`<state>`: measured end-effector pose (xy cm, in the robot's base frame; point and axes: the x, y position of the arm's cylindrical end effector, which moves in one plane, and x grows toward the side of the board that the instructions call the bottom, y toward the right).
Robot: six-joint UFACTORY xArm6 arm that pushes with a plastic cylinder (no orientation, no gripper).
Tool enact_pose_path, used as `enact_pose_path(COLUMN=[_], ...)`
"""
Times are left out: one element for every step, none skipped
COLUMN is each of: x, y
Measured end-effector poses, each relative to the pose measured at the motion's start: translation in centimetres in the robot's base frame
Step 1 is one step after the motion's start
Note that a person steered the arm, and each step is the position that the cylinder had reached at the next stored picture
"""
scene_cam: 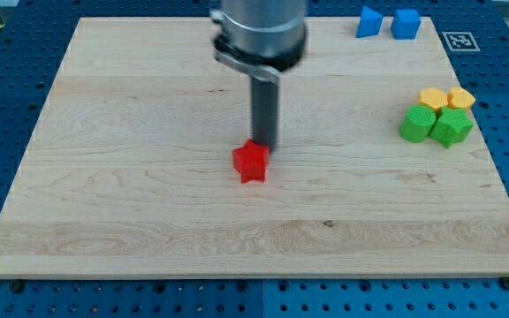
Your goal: Place the red star at the bottom center of the board
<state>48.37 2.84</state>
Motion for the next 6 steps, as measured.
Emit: enact_pose_path(x=[1.7,-1.7,-4.4,-2.6,2.0,4.5], y=[1.4,-0.7,-4.1,-5.0,-2.6,-0.8])
